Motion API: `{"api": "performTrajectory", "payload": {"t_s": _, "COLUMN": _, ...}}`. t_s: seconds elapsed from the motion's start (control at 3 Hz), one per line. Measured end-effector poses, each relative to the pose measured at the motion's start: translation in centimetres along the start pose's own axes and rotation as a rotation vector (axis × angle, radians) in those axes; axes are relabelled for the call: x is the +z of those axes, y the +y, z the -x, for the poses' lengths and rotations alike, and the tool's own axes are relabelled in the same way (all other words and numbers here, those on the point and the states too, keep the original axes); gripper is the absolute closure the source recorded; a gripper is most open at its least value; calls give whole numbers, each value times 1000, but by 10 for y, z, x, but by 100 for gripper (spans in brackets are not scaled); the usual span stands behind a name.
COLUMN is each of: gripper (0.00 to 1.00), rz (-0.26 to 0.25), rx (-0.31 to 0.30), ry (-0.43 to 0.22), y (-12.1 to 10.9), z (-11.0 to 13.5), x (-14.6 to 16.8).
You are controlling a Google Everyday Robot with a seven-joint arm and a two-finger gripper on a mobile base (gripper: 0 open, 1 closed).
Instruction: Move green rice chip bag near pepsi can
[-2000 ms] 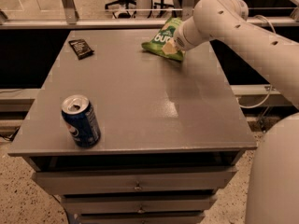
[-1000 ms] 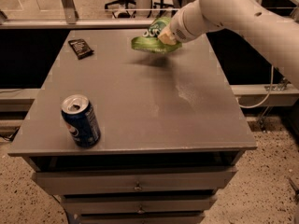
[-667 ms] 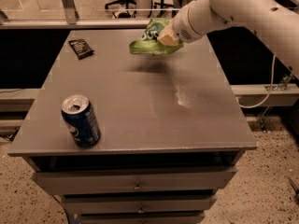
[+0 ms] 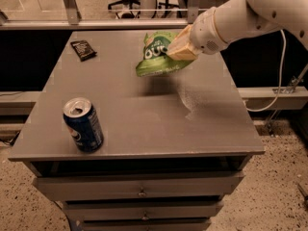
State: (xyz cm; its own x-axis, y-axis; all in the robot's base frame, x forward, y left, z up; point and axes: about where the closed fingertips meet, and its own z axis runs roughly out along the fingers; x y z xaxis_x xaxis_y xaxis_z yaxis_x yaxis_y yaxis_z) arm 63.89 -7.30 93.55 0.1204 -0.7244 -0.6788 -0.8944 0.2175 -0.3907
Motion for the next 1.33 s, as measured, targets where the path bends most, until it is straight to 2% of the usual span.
{"api": "performTrajectory", "payload": {"t_s": 0.67, "gripper": 100, "rz": 200, "rx": -197, "ry": -116, "y": 59, "z": 12, "x": -24}}
{"api": "performTrajectory", "payload": {"t_s": 1.0, "gripper": 100, "rz": 297, "rx": -242, "ry": -185, "y": 93, "z": 25, "x": -22}}
{"api": "performTrajectory", "payload": {"t_s": 1.33, "gripper": 100, "rz": 388, "rx": -257, "ry": -236, "y": 127, "z": 39, "x": -18}}
